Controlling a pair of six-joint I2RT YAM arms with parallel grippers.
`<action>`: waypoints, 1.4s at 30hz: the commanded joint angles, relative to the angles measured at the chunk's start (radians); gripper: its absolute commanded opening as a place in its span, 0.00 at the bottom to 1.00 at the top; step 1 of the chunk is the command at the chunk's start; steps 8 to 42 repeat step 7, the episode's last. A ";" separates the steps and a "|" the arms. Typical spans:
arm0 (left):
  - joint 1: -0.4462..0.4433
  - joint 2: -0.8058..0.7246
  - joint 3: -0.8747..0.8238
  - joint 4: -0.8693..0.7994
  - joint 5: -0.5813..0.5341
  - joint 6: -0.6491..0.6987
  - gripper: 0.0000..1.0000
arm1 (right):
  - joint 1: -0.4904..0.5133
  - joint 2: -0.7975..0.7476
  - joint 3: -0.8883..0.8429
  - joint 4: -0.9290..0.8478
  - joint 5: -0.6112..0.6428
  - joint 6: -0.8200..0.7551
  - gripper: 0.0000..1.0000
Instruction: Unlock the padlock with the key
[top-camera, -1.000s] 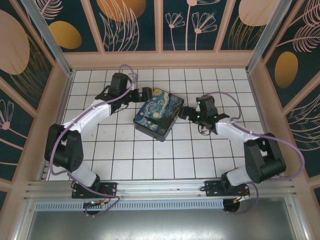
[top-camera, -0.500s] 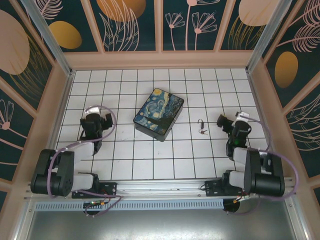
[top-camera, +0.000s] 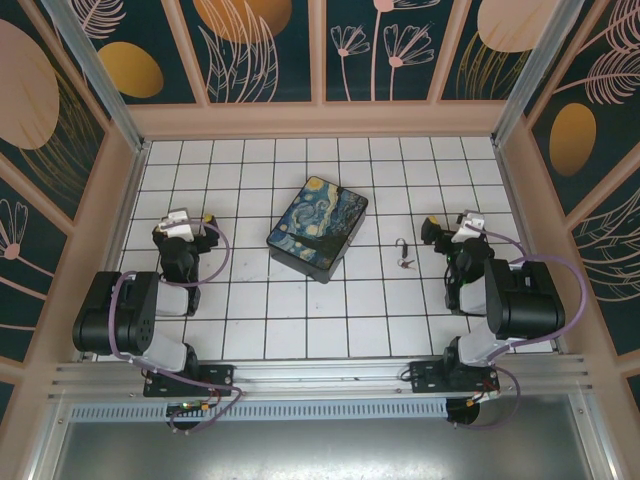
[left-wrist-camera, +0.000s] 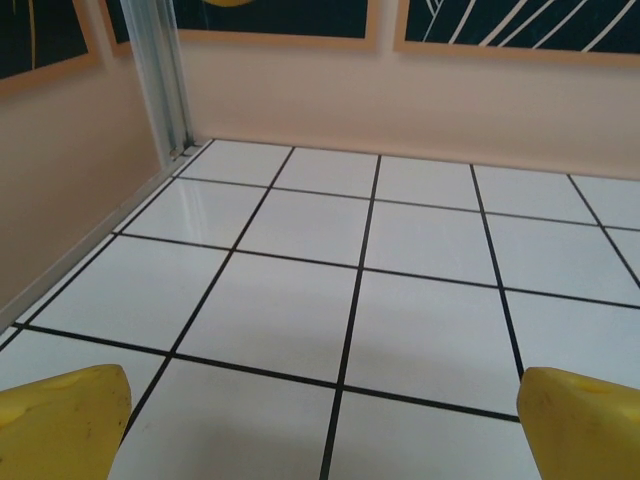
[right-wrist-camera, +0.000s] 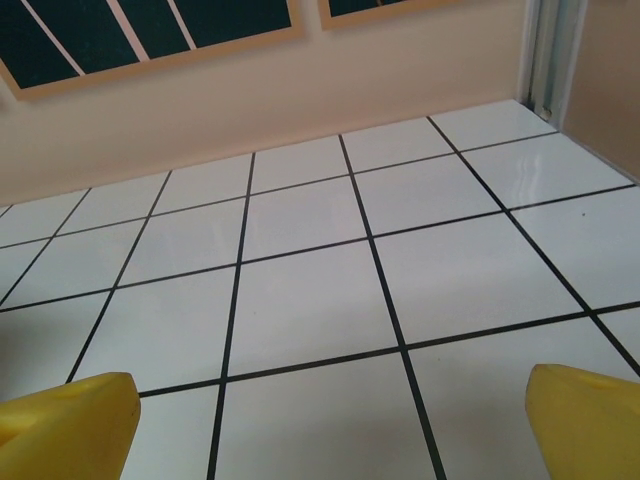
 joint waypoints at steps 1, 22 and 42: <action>0.001 0.007 0.008 0.055 0.039 0.011 0.99 | 0.006 0.005 0.012 0.056 -0.001 -0.020 0.99; 0.001 -0.001 0.001 0.063 0.044 0.013 0.99 | 0.007 0.005 0.012 0.055 0.003 -0.021 0.99; 0.001 -0.001 0.001 0.063 0.044 0.013 0.99 | 0.007 0.005 0.012 0.055 0.003 -0.021 0.99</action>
